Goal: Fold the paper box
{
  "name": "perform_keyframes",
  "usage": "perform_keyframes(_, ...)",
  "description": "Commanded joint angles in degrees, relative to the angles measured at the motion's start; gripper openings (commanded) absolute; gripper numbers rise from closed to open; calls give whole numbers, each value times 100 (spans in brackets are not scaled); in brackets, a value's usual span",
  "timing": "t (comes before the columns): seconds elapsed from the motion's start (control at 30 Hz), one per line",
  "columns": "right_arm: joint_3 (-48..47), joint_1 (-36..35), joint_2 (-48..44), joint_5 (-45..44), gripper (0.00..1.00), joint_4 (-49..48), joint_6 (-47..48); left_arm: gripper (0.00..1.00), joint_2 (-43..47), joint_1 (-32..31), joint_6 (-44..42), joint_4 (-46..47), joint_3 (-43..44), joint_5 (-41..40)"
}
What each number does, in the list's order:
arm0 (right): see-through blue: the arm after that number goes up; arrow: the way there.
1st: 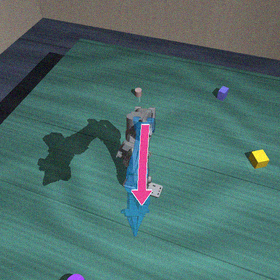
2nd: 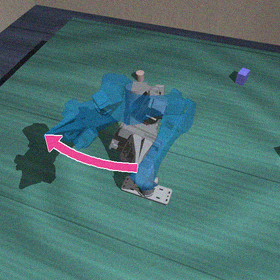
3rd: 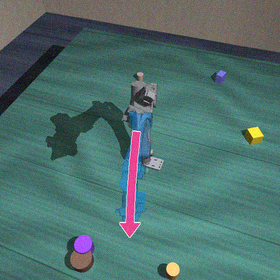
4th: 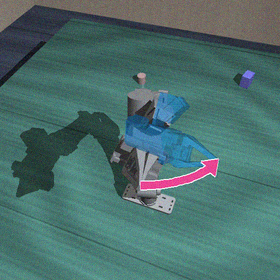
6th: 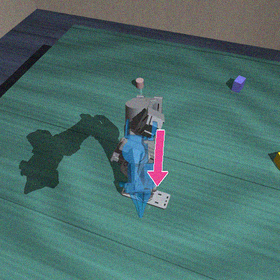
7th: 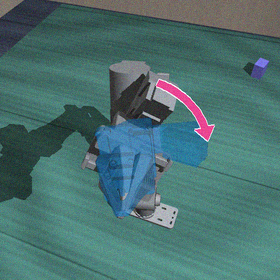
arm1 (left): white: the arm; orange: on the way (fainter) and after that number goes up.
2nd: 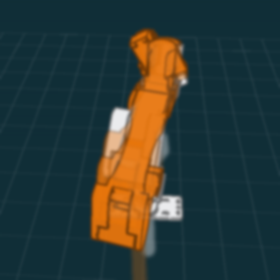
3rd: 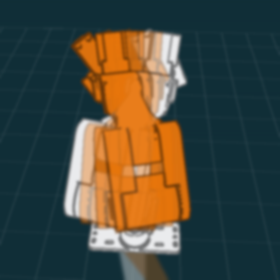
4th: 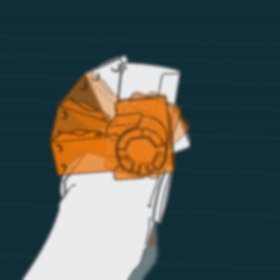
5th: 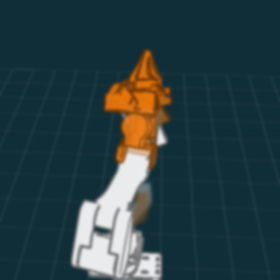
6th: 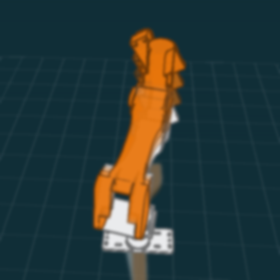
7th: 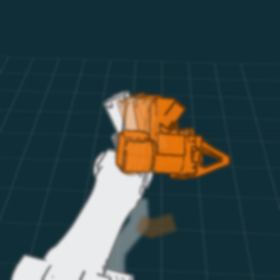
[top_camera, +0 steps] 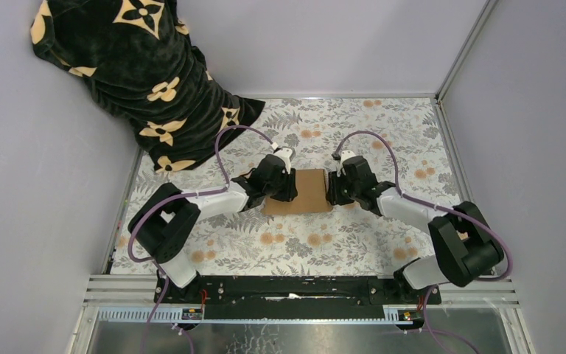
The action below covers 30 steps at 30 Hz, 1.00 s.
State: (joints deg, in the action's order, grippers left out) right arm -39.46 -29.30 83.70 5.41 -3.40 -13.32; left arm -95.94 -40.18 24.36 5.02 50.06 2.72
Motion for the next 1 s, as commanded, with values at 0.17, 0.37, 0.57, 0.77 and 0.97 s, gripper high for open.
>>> perform_keyframes(0.17,-60,-30,-1043,-365,46,745,-132,44,511,-12,-209,-170,194,-48)
perform_keyframes(0.37,5,-32,-1329,-93,48,720,-237,47,816,-4,-307,-647,580,-237)
perform_keyframes(0.57,87,-29,-1259,467,52,429,-363,50,1732,99,-79,-897,59,-824)
perform_keyframes(0.77,233,-9,-1319,541,59,181,-366,70,2907,229,391,-727,-1004,-1216)
perform_keyframes(0.97,436,297,-1210,1065,64,-326,-553,91,3046,572,704,149,-1865,-851)
